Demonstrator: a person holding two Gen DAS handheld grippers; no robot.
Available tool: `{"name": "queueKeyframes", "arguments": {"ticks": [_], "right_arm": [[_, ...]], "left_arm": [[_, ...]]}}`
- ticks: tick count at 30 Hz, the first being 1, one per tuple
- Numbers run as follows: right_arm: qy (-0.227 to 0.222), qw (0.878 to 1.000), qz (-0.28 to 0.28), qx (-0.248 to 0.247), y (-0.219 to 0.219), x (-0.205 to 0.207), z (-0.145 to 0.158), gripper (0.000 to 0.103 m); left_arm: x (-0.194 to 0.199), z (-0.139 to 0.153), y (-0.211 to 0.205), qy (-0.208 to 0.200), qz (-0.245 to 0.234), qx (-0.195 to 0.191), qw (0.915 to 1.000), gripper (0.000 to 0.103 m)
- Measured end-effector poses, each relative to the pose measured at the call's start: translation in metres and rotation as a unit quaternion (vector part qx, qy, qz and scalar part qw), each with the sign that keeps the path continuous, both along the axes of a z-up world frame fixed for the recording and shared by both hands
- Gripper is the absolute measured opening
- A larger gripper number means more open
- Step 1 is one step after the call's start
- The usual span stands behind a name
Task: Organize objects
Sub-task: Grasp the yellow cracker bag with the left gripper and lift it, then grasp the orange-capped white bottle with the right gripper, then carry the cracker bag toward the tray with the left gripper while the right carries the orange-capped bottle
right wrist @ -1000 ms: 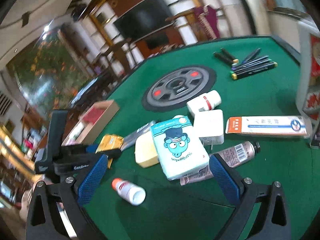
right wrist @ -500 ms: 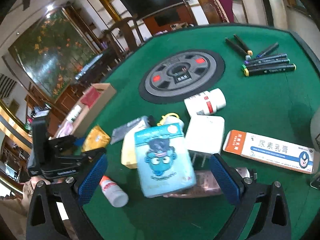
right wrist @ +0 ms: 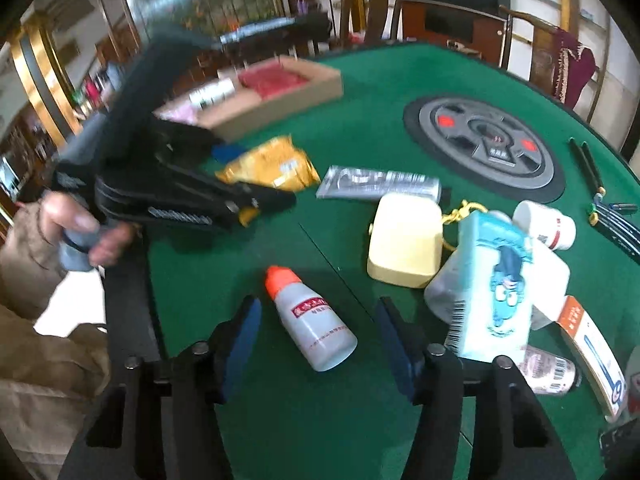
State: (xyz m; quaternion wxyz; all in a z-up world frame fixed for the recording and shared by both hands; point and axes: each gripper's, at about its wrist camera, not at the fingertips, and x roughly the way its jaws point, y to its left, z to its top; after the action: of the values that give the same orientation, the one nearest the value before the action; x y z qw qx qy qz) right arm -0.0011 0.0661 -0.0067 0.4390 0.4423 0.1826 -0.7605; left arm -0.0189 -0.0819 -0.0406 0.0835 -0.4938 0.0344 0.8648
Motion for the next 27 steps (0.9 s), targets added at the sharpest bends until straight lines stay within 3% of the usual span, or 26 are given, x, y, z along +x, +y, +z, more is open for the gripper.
{"name": "queueKeyframes", "arguments": {"ticks": [11, 21, 27], "right_arm": [[0.019, 1.000, -0.019, -0.007, -0.004, -0.001, -0.010, 0.033], [0.059, 0.997, -0.054, 0.006, -0.008, 0.007, -0.009, 0.029], [0.037, 0.994, -0.090, -0.051, -0.002, 0.001, 0.000, 0.029]], "left_arm": [[0.000, 0.000, -0.002, -0.006, 0.002, -0.009, 0.9999, 0.052], [0.001, 0.001, -0.005, -0.002, 0.023, 0.002, 0.9997, 0.051], [0.000, 0.002, -0.010, -0.003, 0.033, 0.020, 0.9992, 0.049]]}}
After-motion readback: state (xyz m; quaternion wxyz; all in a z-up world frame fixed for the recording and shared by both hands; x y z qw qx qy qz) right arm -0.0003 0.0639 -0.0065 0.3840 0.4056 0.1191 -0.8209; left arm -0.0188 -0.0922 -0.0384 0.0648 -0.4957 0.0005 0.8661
